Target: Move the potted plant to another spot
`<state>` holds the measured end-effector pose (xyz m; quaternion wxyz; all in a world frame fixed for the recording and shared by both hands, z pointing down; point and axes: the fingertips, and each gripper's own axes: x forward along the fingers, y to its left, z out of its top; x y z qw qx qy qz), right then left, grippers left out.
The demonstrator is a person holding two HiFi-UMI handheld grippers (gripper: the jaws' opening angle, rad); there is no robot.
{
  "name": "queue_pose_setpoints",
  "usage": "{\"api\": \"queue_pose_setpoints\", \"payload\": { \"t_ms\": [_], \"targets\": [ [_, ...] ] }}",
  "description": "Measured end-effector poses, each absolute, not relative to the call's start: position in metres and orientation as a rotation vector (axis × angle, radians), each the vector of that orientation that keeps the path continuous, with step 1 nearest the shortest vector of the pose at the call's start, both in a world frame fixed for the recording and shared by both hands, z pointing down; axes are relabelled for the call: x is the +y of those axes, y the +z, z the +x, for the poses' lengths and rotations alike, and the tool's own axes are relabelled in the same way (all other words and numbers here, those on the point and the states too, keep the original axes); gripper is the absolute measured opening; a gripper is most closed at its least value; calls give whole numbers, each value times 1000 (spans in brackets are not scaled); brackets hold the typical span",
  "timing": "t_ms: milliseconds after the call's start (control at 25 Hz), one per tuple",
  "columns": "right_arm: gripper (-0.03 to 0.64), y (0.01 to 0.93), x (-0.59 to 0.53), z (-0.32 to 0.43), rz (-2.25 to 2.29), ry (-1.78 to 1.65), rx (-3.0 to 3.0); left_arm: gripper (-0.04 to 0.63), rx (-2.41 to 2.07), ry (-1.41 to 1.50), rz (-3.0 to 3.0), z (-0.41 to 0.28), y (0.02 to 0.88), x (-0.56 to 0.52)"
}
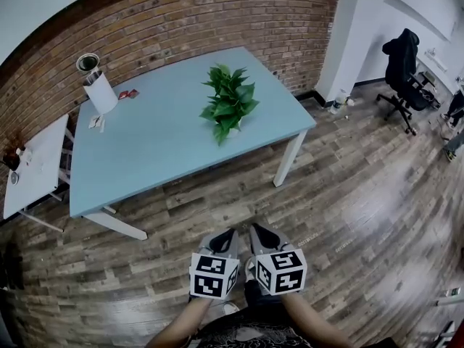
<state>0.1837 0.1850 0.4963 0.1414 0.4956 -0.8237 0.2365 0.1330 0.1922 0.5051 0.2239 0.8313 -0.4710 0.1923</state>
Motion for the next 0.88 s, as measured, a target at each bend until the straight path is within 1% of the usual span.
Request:
{"api": "queue_pose_setpoints", "payload": {
  "t_ms": [440,880],
  "targets": [
    [6,504,106,181,1313,678,-2421,-8,-1363,551,2230,136,512,115],
    [6,506,48,182,1209,658,-2467,-8,-1417,595,2186,144,517,65]
  ]
}}
